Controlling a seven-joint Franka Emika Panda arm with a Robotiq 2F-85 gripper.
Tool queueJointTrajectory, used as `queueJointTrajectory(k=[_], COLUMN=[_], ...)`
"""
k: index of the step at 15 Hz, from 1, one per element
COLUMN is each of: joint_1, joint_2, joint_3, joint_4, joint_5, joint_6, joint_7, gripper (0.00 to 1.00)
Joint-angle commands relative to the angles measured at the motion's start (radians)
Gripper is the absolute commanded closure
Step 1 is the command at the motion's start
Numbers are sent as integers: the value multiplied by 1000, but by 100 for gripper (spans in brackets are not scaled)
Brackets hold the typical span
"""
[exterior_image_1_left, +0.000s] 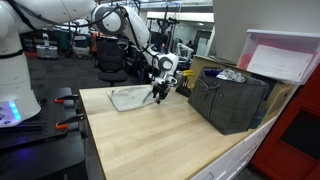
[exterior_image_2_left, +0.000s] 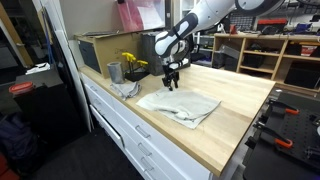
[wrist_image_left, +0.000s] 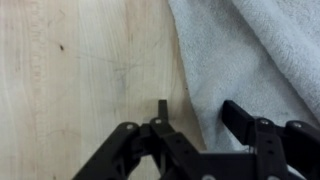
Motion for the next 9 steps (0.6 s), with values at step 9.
queueJointTrajectory(k=[9], joint_1=[-25], joint_2=[-34], joint_3=[-53], joint_4=[-48], joint_5=[-18], joint_6=[2], joint_7=[19], gripper=[99])
